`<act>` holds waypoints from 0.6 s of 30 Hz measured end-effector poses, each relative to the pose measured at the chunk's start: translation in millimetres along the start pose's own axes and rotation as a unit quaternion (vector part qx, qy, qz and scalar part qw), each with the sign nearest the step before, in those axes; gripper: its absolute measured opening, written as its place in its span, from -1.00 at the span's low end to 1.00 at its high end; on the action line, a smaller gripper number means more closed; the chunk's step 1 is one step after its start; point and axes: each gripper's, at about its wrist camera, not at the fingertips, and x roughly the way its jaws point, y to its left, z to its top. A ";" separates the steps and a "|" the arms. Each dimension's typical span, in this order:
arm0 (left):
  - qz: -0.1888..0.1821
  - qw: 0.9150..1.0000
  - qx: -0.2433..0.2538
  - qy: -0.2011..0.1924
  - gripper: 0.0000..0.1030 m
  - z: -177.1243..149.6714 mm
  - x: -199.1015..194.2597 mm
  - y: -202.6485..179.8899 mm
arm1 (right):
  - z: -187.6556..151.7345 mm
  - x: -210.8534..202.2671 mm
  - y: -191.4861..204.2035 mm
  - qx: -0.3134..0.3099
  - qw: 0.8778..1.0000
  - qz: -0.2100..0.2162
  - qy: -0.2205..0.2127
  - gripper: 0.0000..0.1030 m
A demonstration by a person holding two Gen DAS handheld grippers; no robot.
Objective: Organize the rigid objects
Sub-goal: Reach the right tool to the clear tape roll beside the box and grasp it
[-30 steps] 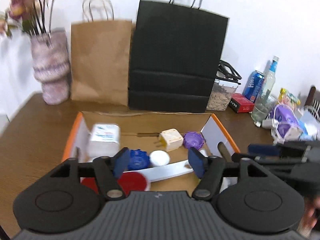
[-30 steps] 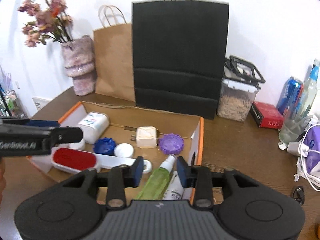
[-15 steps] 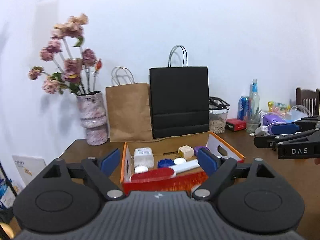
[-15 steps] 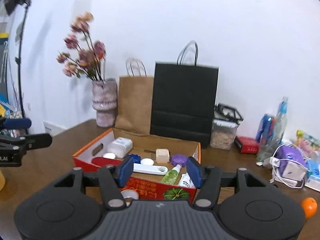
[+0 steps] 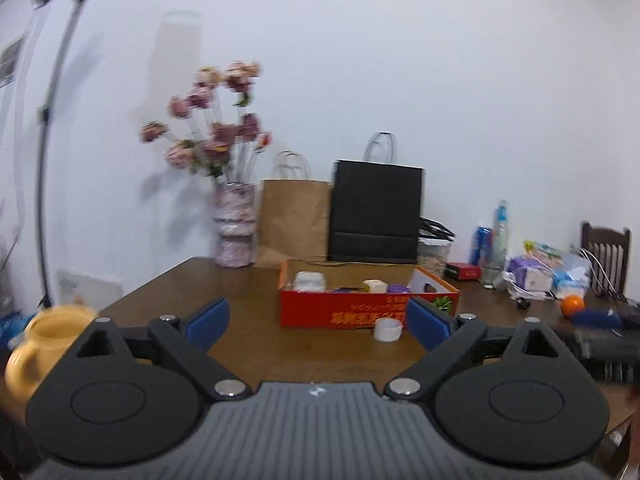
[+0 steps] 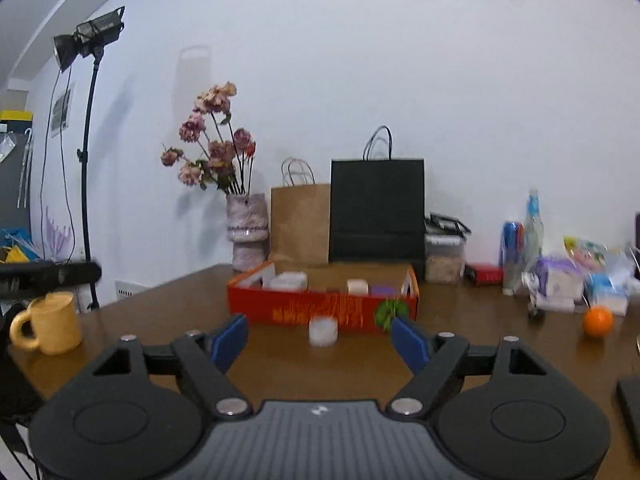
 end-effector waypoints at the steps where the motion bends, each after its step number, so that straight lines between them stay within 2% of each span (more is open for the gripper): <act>1: 0.007 1.000 -0.007 0.001 0.93 -5.6 -6.2 0.3 | -8.3 -5.6 3.1 0.005 1.000 -0.002 0.007 0.53; 4: 0.021 1.000 0.017 0.000 0.94 -19.2 -17.6 -3.3 | -22.9 -15.8 10.9 0.003 1.000 -0.001 0.021 0.54; 7: 0.022 0.999 0.047 -0.009 1.00 -25.3 -20.2 -8.7 | -26.5 -16.5 18.7 -0.010 1.000 -0.003 0.022 0.67; 15: 0.015 0.999 0.050 0.012 1.00 -30.6 1.8 -6.1 | -21.4 8.8 20.7 -0.013 0.999 -0.006 0.035 0.67; 18: 0.006 0.998 0.045 0.032 1.00 -30.1 21.3 -2.5 | -17.6 28.0 15.7 -0.005 0.999 -0.009 0.047 0.67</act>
